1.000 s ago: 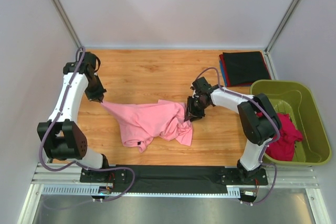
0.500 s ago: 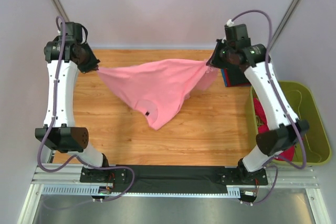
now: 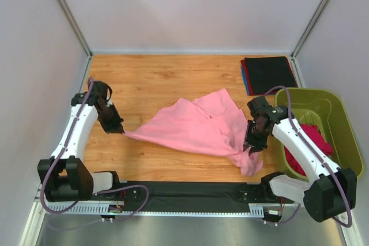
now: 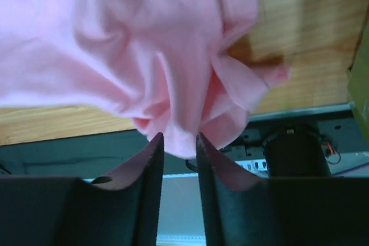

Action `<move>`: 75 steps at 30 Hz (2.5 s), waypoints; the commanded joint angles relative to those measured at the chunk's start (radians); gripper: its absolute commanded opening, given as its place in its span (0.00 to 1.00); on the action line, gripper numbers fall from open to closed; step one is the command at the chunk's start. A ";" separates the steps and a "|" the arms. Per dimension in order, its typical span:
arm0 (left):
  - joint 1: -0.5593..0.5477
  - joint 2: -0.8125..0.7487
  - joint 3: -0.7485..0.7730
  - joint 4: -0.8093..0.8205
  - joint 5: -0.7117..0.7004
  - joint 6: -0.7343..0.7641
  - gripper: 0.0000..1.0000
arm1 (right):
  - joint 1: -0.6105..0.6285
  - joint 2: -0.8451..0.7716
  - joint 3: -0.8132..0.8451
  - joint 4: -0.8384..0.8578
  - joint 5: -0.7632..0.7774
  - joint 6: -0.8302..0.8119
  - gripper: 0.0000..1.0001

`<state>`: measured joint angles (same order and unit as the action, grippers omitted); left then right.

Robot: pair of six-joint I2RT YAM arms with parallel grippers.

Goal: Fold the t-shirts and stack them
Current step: Flatten the tshirt out

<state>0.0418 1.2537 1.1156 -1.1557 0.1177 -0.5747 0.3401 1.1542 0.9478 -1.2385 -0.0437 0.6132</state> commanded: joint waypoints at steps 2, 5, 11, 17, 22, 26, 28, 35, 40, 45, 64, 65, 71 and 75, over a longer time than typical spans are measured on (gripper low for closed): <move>0.004 0.009 -0.206 0.145 0.139 -0.024 0.00 | 0.005 -0.071 0.018 0.056 -0.019 0.007 0.37; 0.004 0.048 -0.221 0.136 0.067 -0.011 0.00 | 0.004 0.039 0.132 0.114 -0.018 -0.080 0.41; 0.004 0.067 -0.160 0.082 -0.073 -0.019 0.00 | -0.093 0.349 0.290 0.226 0.041 -0.165 0.40; 0.006 0.056 -0.122 0.051 -0.214 -0.022 0.00 | -0.145 0.588 0.458 0.309 0.042 -0.162 0.42; 0.006 0.053 -0.137 0.059 -0.181 -0.024 0.00 | -0.159 0.786 0.600 0.203 0.142 -0.029 0.41; 0.006 0.033 -0.154 0.068 -0.170 -0.022 0.00 | -0.159 0.825 0.634 0.159 0.183 0.077 0.44; 0.006 0.027 -0.160 0.071 -0.165 -0.024 0.00 | -0.159 0.841 0.655 0.119 0.215 0.111 0.44; 0.007 0.000 -0.174 0.085 -0.139 -0.024 0.00 | -0.159 0.915 0.701 0.047 0.234 0.195 0.43; 0.006 -0.010 -0.192 0.093 -0.133 -0.021 0.00 | -0.158 0.934 0.698 0.042 0.232 0.233 0.43; 0.006 -0.025 -0.197 0.096 -0.124 -0.016 0.00 | -0.158 0.947 0.710 0.040 0.240 0.258 0.43; 0.006 -0.020 -0.201 0.113 -0.125 -0.007 0.00 | -0.156 0.996 0.760 0.013 0.269 0.313 0.37; 0.006 -0.020 -0.201 0.111 -0.125 -0.007 0.00 | -0.158 0.998 0.760 0.010 0.274 0.316 0.36; 0.007 -0.020 -0.203 0.114 -0.124 -0.007 0.00 | -0.156 1.003 0.755 0.013 0.265 0.335 0.36; 0.007 -0.020 -0.200 0.116 -0.124 -0.004 0.00 | -0.158 1.006 0.756 0.013 0.262 0.339 0.37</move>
<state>0.0429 1.2491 0.9161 -1.0542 -0.0086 -0.5865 0.1822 2.1407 1.6768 -1.2156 0.1921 0.9180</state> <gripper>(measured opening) 0.009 0.364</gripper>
